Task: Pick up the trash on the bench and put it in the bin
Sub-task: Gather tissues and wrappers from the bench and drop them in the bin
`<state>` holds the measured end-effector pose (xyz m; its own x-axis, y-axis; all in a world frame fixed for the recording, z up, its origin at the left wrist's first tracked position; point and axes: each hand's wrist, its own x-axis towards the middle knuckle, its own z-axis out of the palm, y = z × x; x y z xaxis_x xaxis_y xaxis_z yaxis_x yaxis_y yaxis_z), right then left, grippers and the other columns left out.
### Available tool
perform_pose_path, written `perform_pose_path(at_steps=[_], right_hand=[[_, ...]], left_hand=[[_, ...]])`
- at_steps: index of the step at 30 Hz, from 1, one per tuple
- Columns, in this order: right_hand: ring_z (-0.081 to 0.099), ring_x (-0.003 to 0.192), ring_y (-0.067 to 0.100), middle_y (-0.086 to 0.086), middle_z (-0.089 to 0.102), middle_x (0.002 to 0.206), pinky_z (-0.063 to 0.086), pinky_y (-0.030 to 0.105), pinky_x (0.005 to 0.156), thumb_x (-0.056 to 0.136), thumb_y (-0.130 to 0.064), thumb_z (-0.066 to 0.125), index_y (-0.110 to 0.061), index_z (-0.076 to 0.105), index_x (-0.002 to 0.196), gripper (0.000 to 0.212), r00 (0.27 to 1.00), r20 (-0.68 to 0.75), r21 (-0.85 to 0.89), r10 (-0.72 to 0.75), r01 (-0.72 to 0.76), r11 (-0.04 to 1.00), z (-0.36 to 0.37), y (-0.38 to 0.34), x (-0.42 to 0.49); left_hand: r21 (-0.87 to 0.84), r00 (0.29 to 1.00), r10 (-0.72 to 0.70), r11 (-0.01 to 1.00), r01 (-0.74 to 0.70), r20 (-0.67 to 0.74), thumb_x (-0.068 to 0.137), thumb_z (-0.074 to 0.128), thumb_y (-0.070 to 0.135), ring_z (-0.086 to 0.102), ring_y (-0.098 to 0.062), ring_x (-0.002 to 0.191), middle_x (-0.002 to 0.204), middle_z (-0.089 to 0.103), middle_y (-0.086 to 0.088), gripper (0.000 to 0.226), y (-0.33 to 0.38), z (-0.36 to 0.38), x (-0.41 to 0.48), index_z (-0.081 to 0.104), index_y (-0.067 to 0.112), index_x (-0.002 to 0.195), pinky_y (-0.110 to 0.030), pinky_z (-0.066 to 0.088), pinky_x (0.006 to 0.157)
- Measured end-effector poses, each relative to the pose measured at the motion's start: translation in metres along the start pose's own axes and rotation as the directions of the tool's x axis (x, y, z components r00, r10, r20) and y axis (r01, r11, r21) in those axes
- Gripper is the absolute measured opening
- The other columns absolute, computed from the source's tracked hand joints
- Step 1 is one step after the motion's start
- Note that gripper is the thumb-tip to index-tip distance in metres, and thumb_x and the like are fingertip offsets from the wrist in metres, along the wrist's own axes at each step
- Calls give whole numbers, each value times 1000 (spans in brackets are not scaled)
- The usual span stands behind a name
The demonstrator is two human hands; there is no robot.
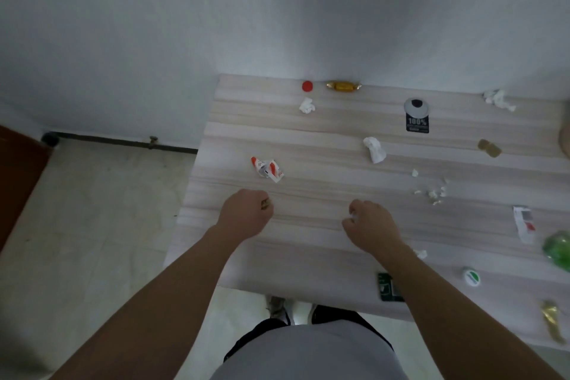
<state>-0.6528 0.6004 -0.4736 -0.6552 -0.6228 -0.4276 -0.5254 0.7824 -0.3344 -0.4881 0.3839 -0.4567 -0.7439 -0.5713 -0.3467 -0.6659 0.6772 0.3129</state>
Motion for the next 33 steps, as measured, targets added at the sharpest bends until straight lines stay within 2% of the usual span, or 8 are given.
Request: perform_pose_path(at_steps=[3, 5, 9, 12, 18, 23, 27, 33], right_hand=[[54, 75, 27, 9, 59, 83, 47, 34, 69, 83, -28, 50, -11, 57, 88, 20, 1000, -19, 7, -15, 15, 1000, -12, -3, 3], [54, 73, 24, 7, 57, 82, 47, 34, 68, 84, -28, 49, -12, 56, 86, 18, 1000, -11, 11, -18, 18, 1000, -18, -4, 6], [53, 72, 24, 7, 56, 82, 41, 31, 65, 88, -28, 48, -13, 56, 83, 18, 999, 0, 4, -38, 38, 999, -27, -3, 17], [52, 68, 22, 5, 54, 78, 42, 31, 63, 89, -29, 46, -14, 53, 79, 19, 999, -8, 1, -35, 35, 999, -33, -8, 25], [53, 67, 22, 2, 51, 74, 46, 34, 64, 89, -31, 44, -16, 49, 76, 21, 997, -16, -41, 80, -81, 996, -37, -15, 33], [52, 68, 23, 4, 51, 76, 41, 32, 62, 89, -30, 44, -14, 49, 76, 21, 988, -22, -61, 152, -153, 986, -36, -23, 38], [52, 68, 24, 4, 52, 78, 42, 32, 63, 89, -30, 46, -14, 53, 79, 20, 977, -51, -53, 209, -212, 976, -35, -27, 41], [51, 65, 19, 3, 53, 77, 38, 29, 59, 89, -27, 46, -12, 55, 79, 19, 970, -50, -44, 238, -241, 970, -32, -20, 42]], left_hand=[[-26, 998, 46, 999, -46, -32, 91, 47, 28, 62, -30, 77, 74, 63, -3, 16, 5, -7, 1, 61, 23, 85, -30, 41, 62], [-71, 997, 44, 996, -48, -58, 93, 45, 24, 62, -30, 82, 89, 68, -6, 27, 10, -12, 1, 61, 27, 114, -34, 49, 69], [-87, 999, 19, 996, -23, -50, 89, 50, 27, 56, -27, 76, 76, 56, 1, 10, 14, -17, 8, 52, 22, 81, -32, 41, 62], [-63, 999, -15, 998, 13, -36, 85, 58, 36, 48, -23, 68, 69, 44, 3, 29, 14, -17, 20, 41, 20, 67, -30, 33, 58], [-69, 999, 18, 997, -21, -49, 77, 65, 48, 54, -22, 85, 98, 47, -1, 37, 1, -12, 60, 58, 15, 93, -34, 48, 73], [-75, 993, -1, 997, -7, -114, 65, 74, 57, 45, -24, 101, 105, 44, -4, 54, -13, -7, 98, 55, 13, 90, -36, 47, 79], [-49, 1000, -10, 999, 9, -18, 59, 75, 56, 41, -26, 108, 111, 41, -5, 63, -16, 2, 118, 52, 13, 99, -41, 49, 86], [36, 999, 7, 999, -6, -43, 71, 60, 40, 47, -32, 100, 102, 48, -12, 39, -10, 26, 129, 52, 9, 94, -41, 51, 73]])
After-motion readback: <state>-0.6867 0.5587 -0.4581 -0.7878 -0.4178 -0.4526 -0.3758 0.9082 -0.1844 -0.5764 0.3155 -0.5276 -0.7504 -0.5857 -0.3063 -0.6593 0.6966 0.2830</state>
